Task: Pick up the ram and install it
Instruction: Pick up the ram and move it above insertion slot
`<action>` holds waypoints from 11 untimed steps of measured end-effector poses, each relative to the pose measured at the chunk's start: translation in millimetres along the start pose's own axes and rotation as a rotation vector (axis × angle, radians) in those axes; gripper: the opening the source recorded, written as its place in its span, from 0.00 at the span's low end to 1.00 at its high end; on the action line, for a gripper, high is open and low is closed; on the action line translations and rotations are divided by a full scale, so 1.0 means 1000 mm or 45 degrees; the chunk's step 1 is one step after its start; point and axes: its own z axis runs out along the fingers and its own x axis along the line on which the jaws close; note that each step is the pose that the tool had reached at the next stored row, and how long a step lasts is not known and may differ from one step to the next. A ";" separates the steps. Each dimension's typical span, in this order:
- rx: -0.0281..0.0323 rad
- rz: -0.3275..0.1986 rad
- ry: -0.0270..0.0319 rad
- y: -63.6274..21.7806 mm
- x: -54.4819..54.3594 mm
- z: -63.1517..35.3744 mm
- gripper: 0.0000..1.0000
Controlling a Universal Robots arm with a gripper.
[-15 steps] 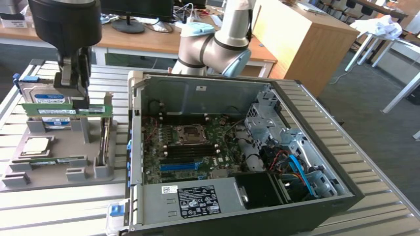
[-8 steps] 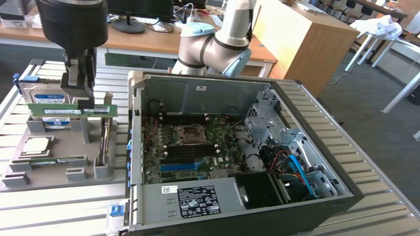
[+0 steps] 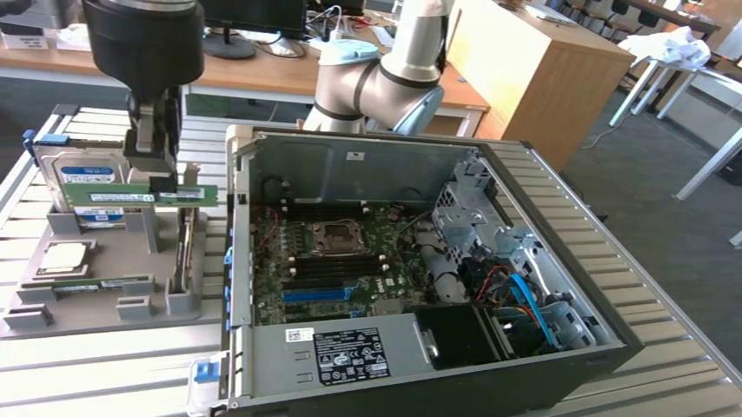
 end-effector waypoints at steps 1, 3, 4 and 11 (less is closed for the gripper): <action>0.0000 0.000 0.0001 -0.0014 0.000 -0.0001 0.11; -0.0001 0.000 0.0001 -0.0042 0.000 -0.0002 0.11; -0.0001 0.000 0.0001 -0.0056 0.000 -0.0003 0.11; 0.0001 0.000 0.0000 -0.0161 0.000 -0.0007 0.11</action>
